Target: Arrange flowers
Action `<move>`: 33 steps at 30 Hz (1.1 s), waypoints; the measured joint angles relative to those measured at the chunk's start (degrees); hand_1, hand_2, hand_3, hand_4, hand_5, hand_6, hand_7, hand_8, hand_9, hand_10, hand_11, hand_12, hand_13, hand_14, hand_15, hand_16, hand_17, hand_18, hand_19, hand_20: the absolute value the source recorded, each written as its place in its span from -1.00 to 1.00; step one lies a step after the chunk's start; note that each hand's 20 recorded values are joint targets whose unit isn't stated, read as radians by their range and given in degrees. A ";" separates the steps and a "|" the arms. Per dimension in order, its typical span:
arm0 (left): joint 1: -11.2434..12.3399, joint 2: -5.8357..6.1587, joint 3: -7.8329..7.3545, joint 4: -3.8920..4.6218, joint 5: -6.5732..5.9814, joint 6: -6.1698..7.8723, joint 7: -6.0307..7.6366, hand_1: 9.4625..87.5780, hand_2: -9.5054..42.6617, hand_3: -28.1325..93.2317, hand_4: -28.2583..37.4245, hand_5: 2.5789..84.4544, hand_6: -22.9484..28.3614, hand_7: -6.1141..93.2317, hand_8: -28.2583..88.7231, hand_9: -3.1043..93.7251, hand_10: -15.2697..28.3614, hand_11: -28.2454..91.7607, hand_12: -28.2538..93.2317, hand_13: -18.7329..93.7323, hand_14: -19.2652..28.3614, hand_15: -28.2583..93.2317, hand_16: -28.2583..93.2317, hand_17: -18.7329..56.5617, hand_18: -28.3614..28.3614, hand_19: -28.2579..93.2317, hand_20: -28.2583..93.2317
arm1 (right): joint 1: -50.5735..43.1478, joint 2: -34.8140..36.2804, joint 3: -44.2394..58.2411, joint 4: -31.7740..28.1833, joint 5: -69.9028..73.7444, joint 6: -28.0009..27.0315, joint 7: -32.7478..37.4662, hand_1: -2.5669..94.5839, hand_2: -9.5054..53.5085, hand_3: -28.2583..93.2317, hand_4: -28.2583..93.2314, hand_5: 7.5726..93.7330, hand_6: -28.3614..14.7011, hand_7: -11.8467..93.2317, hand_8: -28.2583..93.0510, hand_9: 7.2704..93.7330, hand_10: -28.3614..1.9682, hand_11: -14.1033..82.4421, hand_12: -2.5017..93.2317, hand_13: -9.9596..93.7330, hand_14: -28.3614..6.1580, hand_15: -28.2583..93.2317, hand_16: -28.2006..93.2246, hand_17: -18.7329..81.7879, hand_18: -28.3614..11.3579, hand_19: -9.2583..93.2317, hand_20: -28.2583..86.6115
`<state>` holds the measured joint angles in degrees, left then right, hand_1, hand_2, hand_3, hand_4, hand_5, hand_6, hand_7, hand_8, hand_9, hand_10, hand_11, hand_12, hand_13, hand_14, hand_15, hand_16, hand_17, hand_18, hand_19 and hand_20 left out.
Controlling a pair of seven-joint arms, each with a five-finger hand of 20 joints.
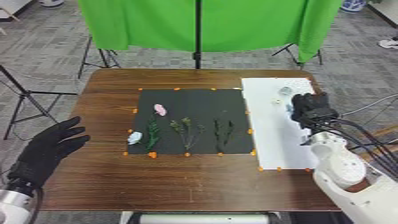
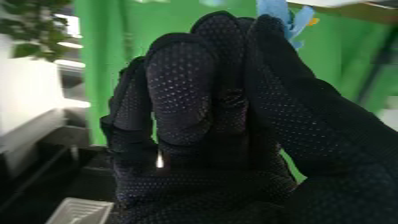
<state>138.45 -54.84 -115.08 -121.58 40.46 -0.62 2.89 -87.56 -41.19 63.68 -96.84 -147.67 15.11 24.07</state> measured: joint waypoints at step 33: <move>-1.78 0.62 2.37 0.54 -0.03 -0.05 -0.43 -0.57 -0.69 0.61 -0.95 -0.22 0.10 -0.48 -0.68 -0.28 0.34 -0.11 -0.27 -0.16 0.53 0.04 -0.57 -0.68 0.82 0.32 -0.53 | 29.86 -24.80 -31.95 10.90 -4.09 -2.17 -19.99 0.07 -1.00 0.80 -1.00 0.33 0.38 0.28 -0.53 0.68 0.50 -0.20 0.16 0.56 0.37 0.50 0.03 -0.08 -0.51 0.65 0.30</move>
<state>136.67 -54.22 -112.70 -121.04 40.43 -0.67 2.47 -57.70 -65.99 31.73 -85.93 -151.76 12.94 4.08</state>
